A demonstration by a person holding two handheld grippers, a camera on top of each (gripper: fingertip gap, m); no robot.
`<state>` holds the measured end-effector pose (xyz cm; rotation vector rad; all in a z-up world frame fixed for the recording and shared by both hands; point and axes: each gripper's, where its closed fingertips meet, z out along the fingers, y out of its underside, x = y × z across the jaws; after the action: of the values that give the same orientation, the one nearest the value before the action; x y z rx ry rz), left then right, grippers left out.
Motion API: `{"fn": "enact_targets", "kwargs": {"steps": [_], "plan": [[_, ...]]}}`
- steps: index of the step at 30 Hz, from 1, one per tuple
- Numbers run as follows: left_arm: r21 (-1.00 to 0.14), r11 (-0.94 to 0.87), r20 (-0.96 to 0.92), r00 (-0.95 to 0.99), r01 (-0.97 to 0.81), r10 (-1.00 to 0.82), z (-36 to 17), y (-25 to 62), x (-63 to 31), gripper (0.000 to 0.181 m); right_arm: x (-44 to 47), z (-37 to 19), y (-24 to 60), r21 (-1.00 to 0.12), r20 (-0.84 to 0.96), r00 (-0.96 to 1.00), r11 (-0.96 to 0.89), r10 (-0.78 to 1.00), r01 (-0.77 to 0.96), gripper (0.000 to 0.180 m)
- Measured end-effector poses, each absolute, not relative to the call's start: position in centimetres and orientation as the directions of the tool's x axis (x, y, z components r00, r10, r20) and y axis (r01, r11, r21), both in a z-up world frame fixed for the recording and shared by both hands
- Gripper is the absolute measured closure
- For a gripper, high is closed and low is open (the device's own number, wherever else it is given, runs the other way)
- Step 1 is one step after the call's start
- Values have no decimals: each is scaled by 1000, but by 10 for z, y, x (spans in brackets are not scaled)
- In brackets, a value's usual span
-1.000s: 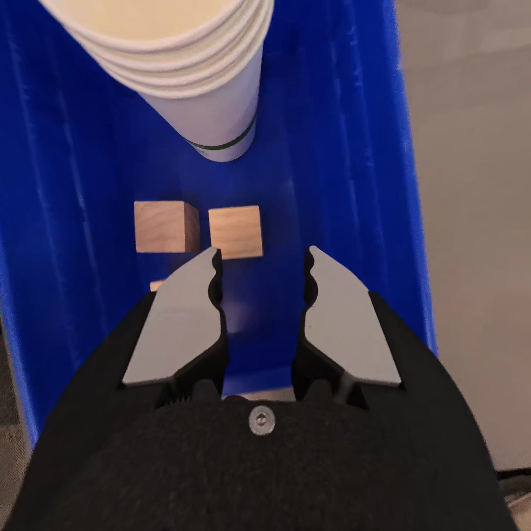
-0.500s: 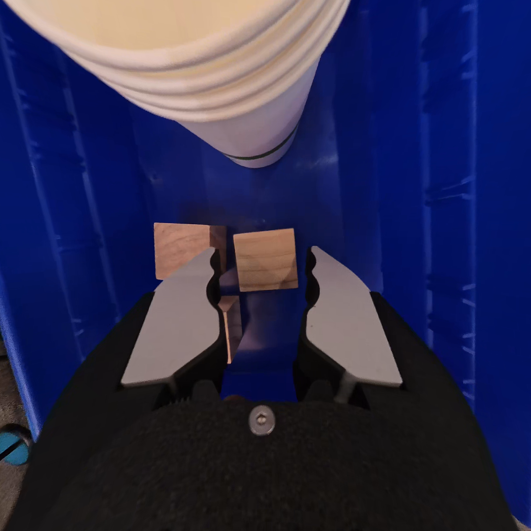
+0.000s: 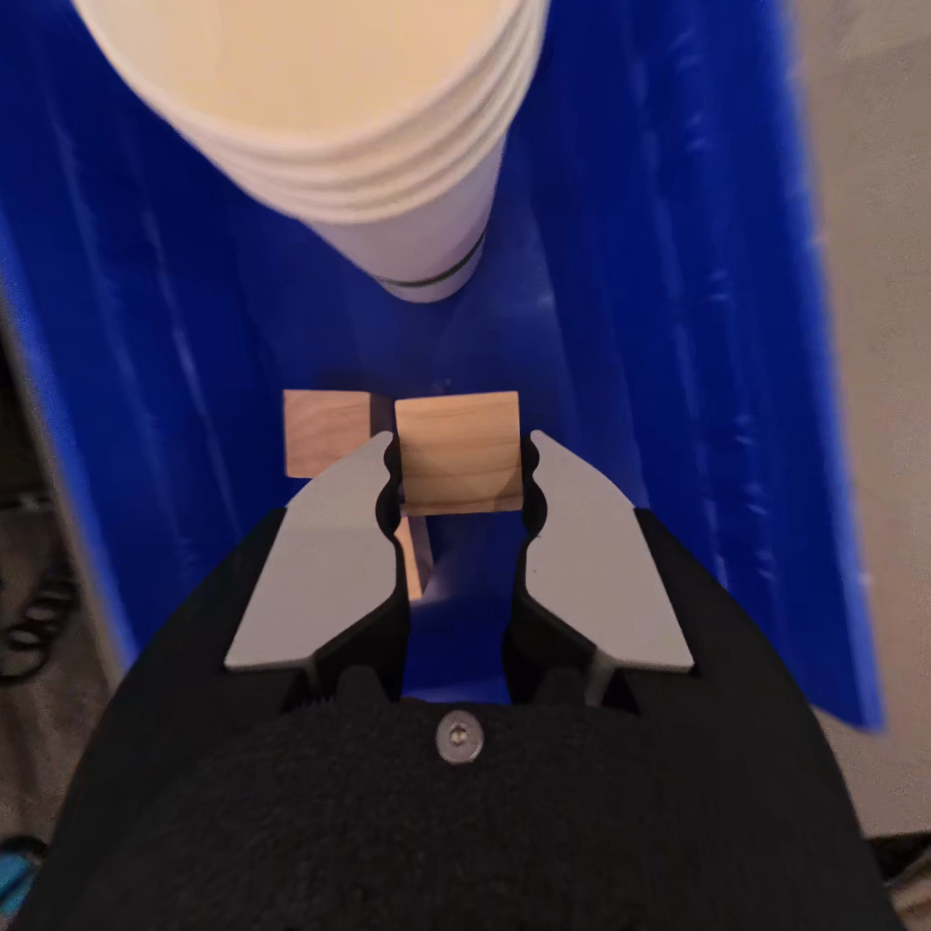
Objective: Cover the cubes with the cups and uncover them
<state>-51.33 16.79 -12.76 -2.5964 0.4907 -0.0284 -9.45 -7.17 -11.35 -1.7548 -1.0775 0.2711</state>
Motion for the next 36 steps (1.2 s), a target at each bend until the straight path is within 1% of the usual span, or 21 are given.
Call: {"fn": "enact_targets", "kwargs": {"steps": [1,3,5,7,8,10,12,15,17,19,23,26,28,30,31,34,36], "plan": [[-505,-775,-95,917,-379,-386,-109,164,-507,135,-92,-111,-71,-842,290,581,-86,761,532,113],[-570,-684,-136,874,-454,-467,-70,156,-485,135,-87,-105,-69,-850,284,596,-91,751,520,114],[-610,-569,-160,790,-551,-592,-41,141,-447,135,-83,-102,-67,-854,281,609,-95,742,511,114],[-628,-460,-175,690,-628,-702,-28,123,-406,135,-81,-102,-65,-853,283,616,-101,736,512,115],[-618,-423,-178,642,-663,-746,-30,114,-391,135,-81,-103,-65,-848,288,615,-102,734,519,115],[-597,-320,-201,523,-736,-828,-42,97,-362,135,-82,-105,-64,-840,299,611,-102,733,533,115],[-562,-221,-190,384,-797,-904,-67,76,-330,135,-85,-107,-66,-838,295,603,-103,741,537,115],[-405,-137,-226,244,-904,-943,-120,61,-304,135,-89,-111,-67,-832,292,593,-106,750,545,115],[-345,-98,-229,185,-933,-956,-147,56,-287,135,-91,-112,-69,-829,295,588,-104,753,550,115],[-326,-78,-221,156,-942,-963,-162,54,-275,135,-92,-111,-70,-826,299,584,-101,755,554,115],[-351,-66,-185,138,-934,-973,-171,50,-261,135,-93,-112,-72,-824,295,575,-102,763,557,116],[-341,-54,-176,120,-939,-977,-176,45,-262,135,-98,-119,-70,-812,286,554,-109,782,573,115],[-369,-60,-171,132,-927,-976,-172,42,-263,128,-107,-120,-63,-790,289,515,-103,807,604,115],[-419,-95,-172,182,-903,-968,-160,39,-268,120,-125,-115,-51,-758,300,439,-68,847,649,114],[-456,-114,-180,217,-882,-959,-152,37,-273,119,-138,-110,-44,-739,306,389,-41,869,673,114],[-622,-169,-209,370,-765,-905,-125,31,-292,122,-187,-104,-16,-656,326,221,52,919,753,115],[-731,-218,-172,484,-647,-858,-115,23,-309,126,-220,-112,5,-577,343,109,117,933,808,114]]}}
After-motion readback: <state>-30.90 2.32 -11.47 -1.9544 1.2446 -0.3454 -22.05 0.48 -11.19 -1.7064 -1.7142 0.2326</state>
